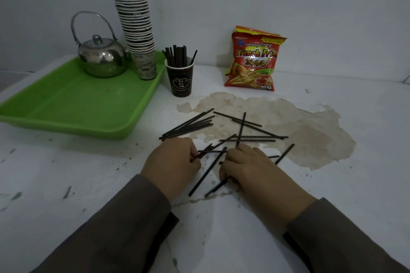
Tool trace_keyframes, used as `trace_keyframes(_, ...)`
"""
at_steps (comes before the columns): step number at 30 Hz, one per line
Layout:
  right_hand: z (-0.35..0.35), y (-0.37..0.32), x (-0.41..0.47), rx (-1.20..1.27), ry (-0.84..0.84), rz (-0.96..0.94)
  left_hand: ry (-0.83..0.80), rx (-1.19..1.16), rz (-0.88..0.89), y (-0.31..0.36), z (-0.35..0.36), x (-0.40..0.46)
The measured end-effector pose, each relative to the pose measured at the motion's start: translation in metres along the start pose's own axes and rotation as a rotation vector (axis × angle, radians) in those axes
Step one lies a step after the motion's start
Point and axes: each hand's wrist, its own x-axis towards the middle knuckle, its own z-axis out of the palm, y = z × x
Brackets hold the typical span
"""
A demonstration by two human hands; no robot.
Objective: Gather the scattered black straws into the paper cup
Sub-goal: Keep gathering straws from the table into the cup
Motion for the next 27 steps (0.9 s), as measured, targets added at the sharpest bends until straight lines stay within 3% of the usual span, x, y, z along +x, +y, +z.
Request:
trace_keyframes(9, -0.003, -0.007, -0.001, 0.039, 0.05, 0.069, 0.052, -0.124, 0.031, -0.002, -0.01, 0.001)
trace_keyframes(13, -0.017, -0.01, 0.005, 0.406, 0.115, 0.275, 0.014, -0.136, 0.028, -0.004, -0.017, 0.002)
trace_keyframes(17, -0.028, -0.013, 0.002, 0.665, 0.487, 0.384, -0.009, -0.274, 0.036, -0.004, -0.021, 0.002)
trace_keyframes(21, -0.038, -0.008, 0.004, 1.045, 0.711, 0.564, -0.015, -0.507, 0.068, 0.004, -0.027, -0.002)
trace_keyframes(27, -0.036, 0.003, 0.003, 1.471, 0.7, 0.781, -0.134, -0.672, 0.154, 0.018, -0.024, -0.009)
